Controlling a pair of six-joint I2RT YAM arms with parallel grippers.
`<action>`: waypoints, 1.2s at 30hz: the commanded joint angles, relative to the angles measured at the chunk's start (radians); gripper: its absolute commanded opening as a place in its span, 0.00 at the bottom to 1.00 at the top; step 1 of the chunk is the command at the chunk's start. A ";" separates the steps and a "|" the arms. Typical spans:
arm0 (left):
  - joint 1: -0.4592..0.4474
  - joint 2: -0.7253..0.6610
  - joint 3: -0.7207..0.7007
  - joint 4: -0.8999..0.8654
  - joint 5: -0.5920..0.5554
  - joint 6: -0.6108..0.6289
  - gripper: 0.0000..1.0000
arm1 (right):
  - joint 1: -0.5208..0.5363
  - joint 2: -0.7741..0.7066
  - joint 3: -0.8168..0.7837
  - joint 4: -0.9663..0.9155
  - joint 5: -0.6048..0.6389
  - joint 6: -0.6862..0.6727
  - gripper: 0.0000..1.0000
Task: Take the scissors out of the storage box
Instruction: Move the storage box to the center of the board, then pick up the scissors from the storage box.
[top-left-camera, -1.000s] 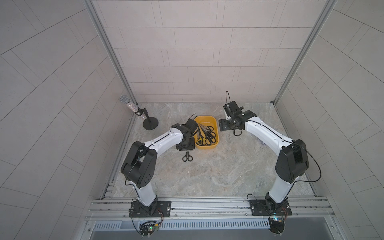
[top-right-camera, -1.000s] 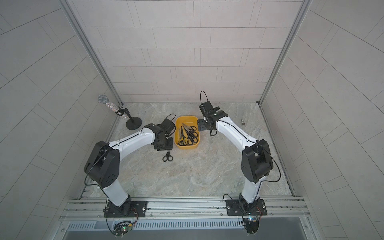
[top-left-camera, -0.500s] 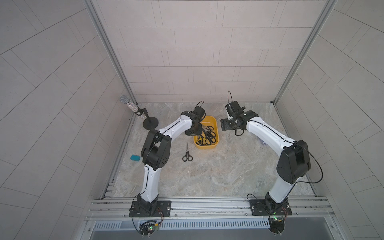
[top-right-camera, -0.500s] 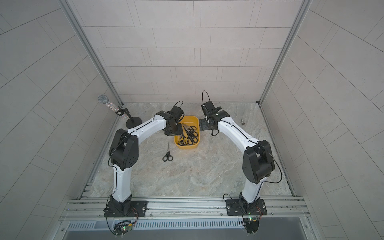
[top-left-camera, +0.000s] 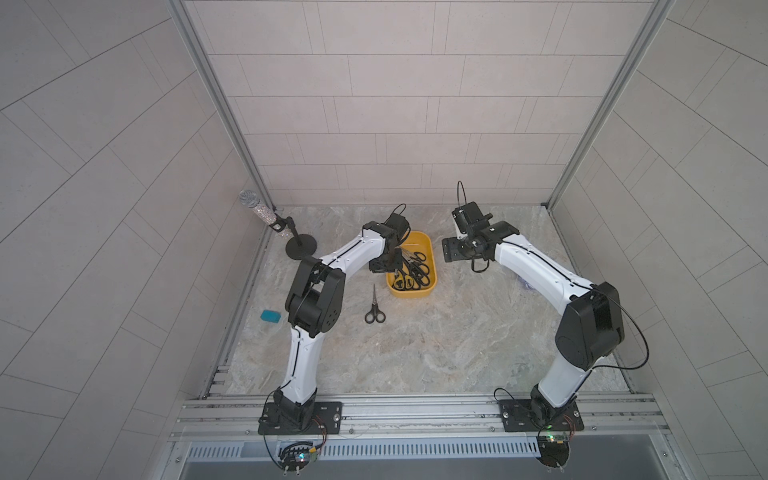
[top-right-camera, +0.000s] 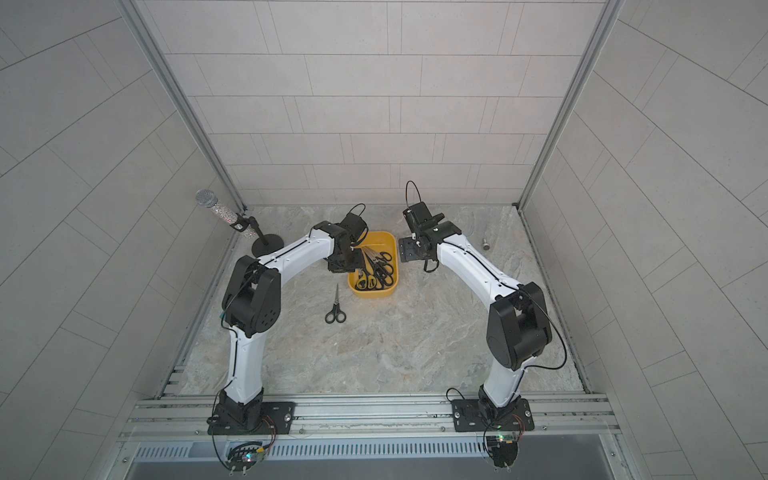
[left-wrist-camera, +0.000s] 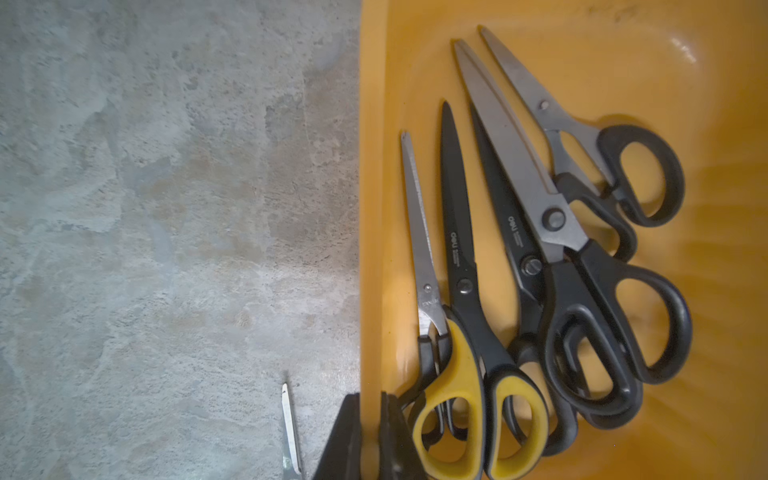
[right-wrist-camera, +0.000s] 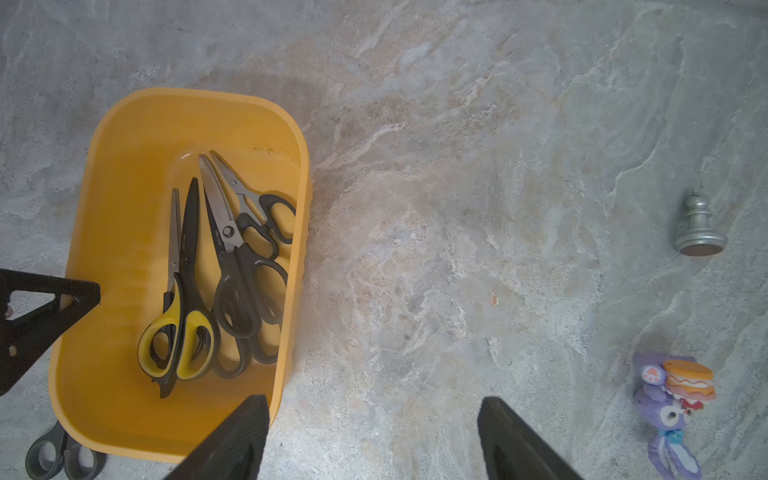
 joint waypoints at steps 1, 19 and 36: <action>0.006 0.050 0.038 -0.006 0.000 -0.018 0.03 | -0.001 -0.024 -0.004 -0.017 -0.016 -0.010 0.84; 0.017 0.304 0.503 -0.134 -0.015 0.088 0.35 | 0.016 0.177 0.198 -0.022 -0.035 -0.089 0.79; 0.094 -0.130 0.172 -0.108 0.002 0.141 0.46 | 0.002 0.539 0.558 -0.105 -0.127 -0.220 0.50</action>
